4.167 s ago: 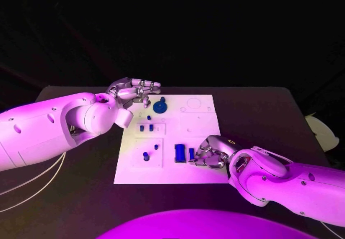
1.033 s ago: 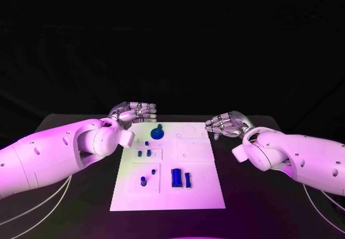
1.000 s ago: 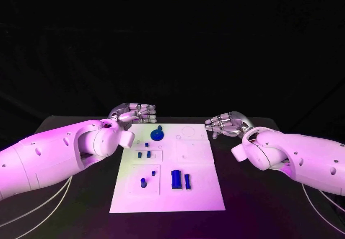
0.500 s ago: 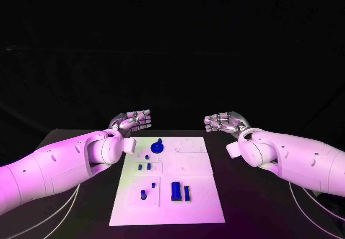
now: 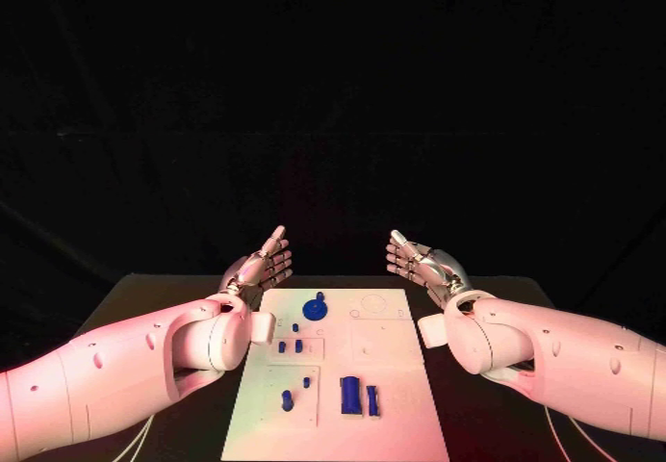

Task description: Assemble the parts on the task board

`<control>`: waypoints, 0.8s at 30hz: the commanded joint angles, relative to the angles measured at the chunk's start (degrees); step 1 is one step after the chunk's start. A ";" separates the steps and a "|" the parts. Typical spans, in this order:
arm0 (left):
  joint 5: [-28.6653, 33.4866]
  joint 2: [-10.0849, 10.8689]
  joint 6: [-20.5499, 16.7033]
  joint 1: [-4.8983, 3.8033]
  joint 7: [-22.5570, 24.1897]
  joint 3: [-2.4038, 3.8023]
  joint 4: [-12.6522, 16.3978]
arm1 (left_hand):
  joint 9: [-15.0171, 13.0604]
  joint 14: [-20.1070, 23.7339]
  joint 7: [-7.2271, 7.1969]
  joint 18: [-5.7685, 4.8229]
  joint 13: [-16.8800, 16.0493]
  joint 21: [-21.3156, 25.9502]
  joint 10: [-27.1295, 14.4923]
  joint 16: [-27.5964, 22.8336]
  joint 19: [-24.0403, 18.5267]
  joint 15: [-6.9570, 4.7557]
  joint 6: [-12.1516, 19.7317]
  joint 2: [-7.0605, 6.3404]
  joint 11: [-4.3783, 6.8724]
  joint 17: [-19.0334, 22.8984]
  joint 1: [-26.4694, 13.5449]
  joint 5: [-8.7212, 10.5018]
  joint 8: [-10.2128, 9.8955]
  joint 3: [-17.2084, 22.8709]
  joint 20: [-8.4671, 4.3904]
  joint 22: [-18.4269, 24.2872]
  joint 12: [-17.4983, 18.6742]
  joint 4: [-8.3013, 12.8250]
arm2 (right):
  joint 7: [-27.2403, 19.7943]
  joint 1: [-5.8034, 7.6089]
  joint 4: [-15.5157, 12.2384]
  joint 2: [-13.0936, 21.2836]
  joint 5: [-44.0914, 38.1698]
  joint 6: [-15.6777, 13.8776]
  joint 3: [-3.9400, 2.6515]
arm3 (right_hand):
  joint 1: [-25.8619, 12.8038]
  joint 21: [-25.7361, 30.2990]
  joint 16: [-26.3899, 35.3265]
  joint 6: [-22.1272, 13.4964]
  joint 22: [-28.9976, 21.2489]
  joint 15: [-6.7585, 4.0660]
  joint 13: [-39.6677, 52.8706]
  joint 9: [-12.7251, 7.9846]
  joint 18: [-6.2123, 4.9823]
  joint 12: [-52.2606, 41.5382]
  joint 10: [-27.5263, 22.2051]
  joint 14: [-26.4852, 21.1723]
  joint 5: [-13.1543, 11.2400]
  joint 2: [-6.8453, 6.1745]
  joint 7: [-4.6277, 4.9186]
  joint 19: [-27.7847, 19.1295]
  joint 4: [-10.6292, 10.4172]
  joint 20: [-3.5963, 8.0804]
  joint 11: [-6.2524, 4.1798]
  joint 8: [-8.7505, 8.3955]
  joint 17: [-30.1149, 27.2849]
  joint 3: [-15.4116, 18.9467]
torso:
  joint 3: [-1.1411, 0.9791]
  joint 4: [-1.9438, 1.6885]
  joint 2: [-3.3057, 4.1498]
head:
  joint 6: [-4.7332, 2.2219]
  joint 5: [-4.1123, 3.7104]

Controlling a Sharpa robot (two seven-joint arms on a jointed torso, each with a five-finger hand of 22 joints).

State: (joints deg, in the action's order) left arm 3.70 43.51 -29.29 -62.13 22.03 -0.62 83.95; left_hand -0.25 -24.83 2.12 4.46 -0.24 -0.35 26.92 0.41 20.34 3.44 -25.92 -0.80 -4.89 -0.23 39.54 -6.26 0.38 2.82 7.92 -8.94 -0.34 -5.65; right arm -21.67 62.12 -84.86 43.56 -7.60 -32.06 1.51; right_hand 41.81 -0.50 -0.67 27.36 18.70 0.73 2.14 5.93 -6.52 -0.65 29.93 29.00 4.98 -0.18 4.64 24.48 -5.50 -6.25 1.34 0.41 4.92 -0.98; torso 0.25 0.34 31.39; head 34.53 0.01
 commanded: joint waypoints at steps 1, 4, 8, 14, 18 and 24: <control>-2.71 0.41 -10.01 0.74 5.64 0.29 2.55 | 0.25 7.91 -2.12 -4.46 0.24 0.35 -8.59 -0.41 -6.50 -3.44 8.28 0.80 4.89 0.23 -12.61 2.01 -0.38 -2.82 -2.52 2.85 0.34 5.65 | -6.30 -0.85 -2.38 0.58 5.68 -8.92 -0.63 | -13.26 0.50 0.67 -8.67 -5.93 -0.73 -2.14 -1.87 2.28 0.65 -9.49 -9.19 -4.98 0.18 -4.64 -7.76 5.50 1.99 -1.34 -0.41 -4.92 0.98 | -0.25 -0.34 -0.21 | -0.15 -0.01; -3.32 0.89 -12.98 1.50 6.95 0.49 4.68 | 0.25 10.03 -2.12 -4.46 0.24 0.35 -10.89 -0.41 -8.22 -3.44 10.49 0.80 4.89 0.23 -15.99 6.26 -0.38 -2.82 -3.21 3.62 0.34 5.65 | -7.62 -1.65 -4.34 0.98 7.07 -11.19 -1.26 | -16.86 0.50 0.67 -11.02 -7.54 -0.73 -2.14 -5.93 6.52 0.65 -12.09 -11.67 -4.98 0.18 -4.64 -9.85 5.50 6.25 -1.34 -0.41 -4.92 0.98 | -0.25 -0.34 -0.21 | -0.15 -0.01; -3.64 1.14 -14.56 1.90 7.64 0.60 5.81 | 0.25 11.89 -2.12 -4.46 0.24 0.35 -12.90 -0.41 -9.76 -3.44 12.42 0.80 4.89 0.23 -18.95 6.26 -0.38 -2.82 -3.78 4.29 0.34 5.65 | -8.12 -1.96 -5.08 1.13 7.60 -12.05 -1.50 | -20.00 0.50 0.67 -13.08 -8.95 -0.73 -2.14 -5.93 6.52 0.65 -14.32 -13.86 -4.98 0.18 -4.64 -11.65 5.50 6.25 -1.34 -0.41 -4.92 0.98 | -0.25 -0.34 -0.21 | -0.15 -0.01; -3.70 1.18 -14.83 1.97 7.76 0.62 6.00 | 0.25 14.84 -2.12 -4.46 0.24 0.35 -16.10 -0.41 -12.23 -3.44 15.54 0.80 4.89 0.23 -23.64 6.26 -0.38 -2.82 -7.92 8.94 0.34 5.65 | -8.13 -1.96 -5.09 1.14 7.60 -12.06 -1.51 | -24.97 0.50 0.67 -16.33 -11.17 -0.73 -2.14 -5.93 6.52 0.65 -17.89 -17.30 -4.98 0.18 -4.64 -14.62 5.50 6.25 -1.34 -0.41 -4.92 0.98 | -0.25 -0.34 -0.21 | -0.15 -0.01; -3.70 1.18 -14.83 1.97 7.76 0.62 6.00 | 0.25 16.45 -2.12 -4.46 0.24 0.35 -17.84 -0.41 -13.40 -3.44 17.18 0.80 4.89 0.23 -26.18 6.26 -0.38 -2.82 -7.92 8.94 0.34 5.65 | -8.13 -1.96 -5.09 1.14 7.60 -12.06 -1.51 | -27.69 0.50 0.67 -18.13 -12.40 -0.73 -2.14 -5.93 6.52 0.65 -19.83 -19.21 -4.98 0.18 -4.64 -16.16 5.50 6.25 -1.34 -0.41 -4.92 0.98 | -0.25 -0.34 -0.21 | -0.15 -0.01; -3.70 1.18 -14.83 1.97 7.76 0.62 6.00 | 0.25 18.32 -2.12 -4.46 0.24 0.35 -19.87 -0.41 -14.90 -3.44 19.14 0.80 4.89 0.23 -29.16 6.26 -0.38 -2.82 -7.92 8.94 0.34 5.65 | -8.13 -1.96 -5.09 1.14 7.60 -12.06 -1.51 | -30.83 0.50 0.67 -20.19 -13.81 -0.73 -2.14 -5.93 6.52 0.65 -22.12 -21.40 -4.98 0.18 -4.64 -18.01 5.50 6.25 -1.34 -0.41 -4.92 0.98 | -0.25 -0.34 -0.21 | -0.15 -0.01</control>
State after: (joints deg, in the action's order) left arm 0.80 44.75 -43.37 -60.18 28.41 -0.06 89.78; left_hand -0.08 -8.90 -0.01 0.66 -0.07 -0.35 9.65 0.21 7.46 0.03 -9.27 0.00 -0.05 -0.06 14.23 -0.50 0.39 0.16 0.32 -0.71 -0.33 -0.42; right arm -28.56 60.18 -89.85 44.67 -0.09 -43.84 0.03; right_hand 15.03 -0.28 -0.36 9.83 6.68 0.02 0.08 0.17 -1.22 -0.35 10.73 10.39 0.30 0.00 0.08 8.93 -0.55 -0.10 0.02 0.19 0.13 -0.01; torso -0.01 0.00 31.18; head 34.38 0.01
